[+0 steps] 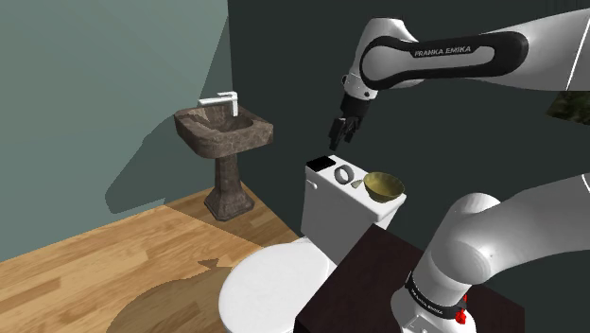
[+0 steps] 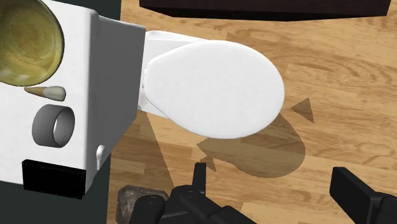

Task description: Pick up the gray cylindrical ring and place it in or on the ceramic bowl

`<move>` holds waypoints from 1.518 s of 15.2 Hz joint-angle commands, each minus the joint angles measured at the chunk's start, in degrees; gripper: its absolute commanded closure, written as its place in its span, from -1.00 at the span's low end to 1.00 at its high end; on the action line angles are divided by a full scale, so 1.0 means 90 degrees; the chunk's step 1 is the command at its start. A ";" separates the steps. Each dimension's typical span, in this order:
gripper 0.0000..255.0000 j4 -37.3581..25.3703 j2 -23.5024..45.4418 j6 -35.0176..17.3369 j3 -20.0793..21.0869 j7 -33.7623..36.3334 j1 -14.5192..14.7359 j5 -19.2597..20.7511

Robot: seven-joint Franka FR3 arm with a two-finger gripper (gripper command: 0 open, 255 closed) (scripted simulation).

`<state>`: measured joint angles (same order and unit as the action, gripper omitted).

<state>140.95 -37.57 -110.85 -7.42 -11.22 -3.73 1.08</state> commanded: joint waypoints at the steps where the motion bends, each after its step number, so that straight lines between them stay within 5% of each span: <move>1: -1.00 0.0072 0.0262 -0.0357 -0.0220 -0.0219 -0.0091 0.0091; 13: -1.00 -0.0261 0.2380 -0.2194 -0.1490 -0.1579 -0.0356 0.0005; 23: -1.00 -0.1413 0.4720 -0.3153 -0.2238 -0.3337 -0.0553 -0.1438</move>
<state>129.33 2.56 -138.35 -27.05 -38.98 -8.12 -9.94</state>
